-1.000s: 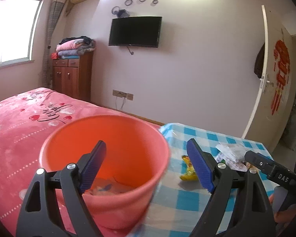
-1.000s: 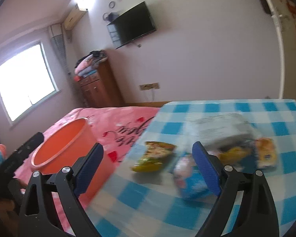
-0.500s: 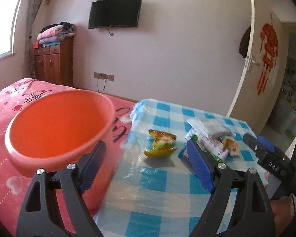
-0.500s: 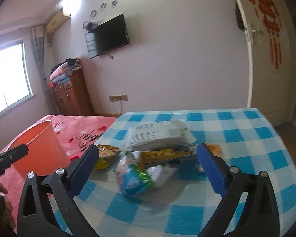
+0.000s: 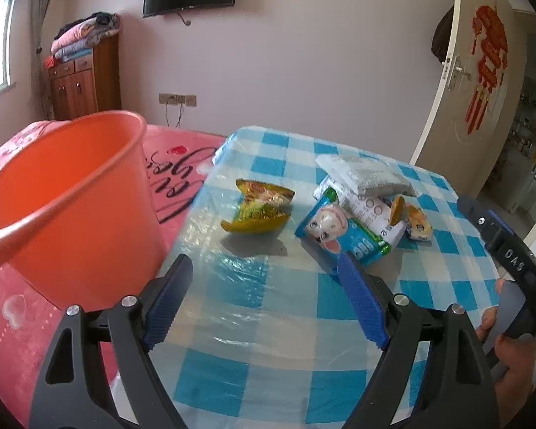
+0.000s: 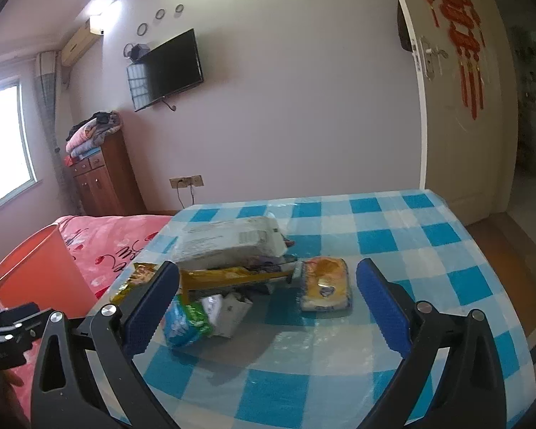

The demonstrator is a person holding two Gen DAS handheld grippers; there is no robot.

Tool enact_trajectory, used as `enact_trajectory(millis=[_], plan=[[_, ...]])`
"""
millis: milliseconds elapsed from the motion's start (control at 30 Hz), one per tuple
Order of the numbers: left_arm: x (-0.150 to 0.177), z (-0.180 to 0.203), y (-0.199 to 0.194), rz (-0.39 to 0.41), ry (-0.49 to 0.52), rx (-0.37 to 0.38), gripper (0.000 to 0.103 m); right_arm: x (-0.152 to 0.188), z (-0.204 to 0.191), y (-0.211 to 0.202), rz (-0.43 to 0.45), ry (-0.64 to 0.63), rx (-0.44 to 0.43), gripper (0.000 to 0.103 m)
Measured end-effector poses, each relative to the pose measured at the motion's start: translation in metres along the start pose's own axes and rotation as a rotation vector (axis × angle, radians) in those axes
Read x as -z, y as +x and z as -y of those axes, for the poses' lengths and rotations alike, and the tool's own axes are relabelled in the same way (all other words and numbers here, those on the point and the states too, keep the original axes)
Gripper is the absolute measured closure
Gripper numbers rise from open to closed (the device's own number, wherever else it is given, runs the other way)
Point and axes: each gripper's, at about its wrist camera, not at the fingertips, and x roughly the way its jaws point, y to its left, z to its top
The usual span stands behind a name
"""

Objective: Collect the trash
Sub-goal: 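Move both tools back toward the table, then grasp the yellow snack bag with left tool while right tool approaches the green packet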

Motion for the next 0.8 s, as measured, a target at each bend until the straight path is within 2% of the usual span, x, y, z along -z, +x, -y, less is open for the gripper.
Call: enact_trajectory(millis=[167, 333, 500, 800], plan=[[0.005, 0.009, 0.011, -0.041, 0.008, -0.007, 0.019, 0.003, 0.014, 0.002, -0.017, 0.023, 0.016, 0.005], [0.010, 0.021, 0.013, -0.036, 0.038, -0.002, 0.019, 0.006, 0.025, 0.008, -0.055, 0.051, 0.018, 0.005], [0.010, 0.029, 0.015, -0.040, 0.044, 0.011, 0.019, 0.008, 0.032, 0.008, -0.046, 0.041, 0.042, 0.005], [0.000, 0.032, 0.029, -0.069, 0.036, 0.020, 0.019, 0.010, 0.063, 0.020, -0.119, 0.137, -0.015, 0.005]])
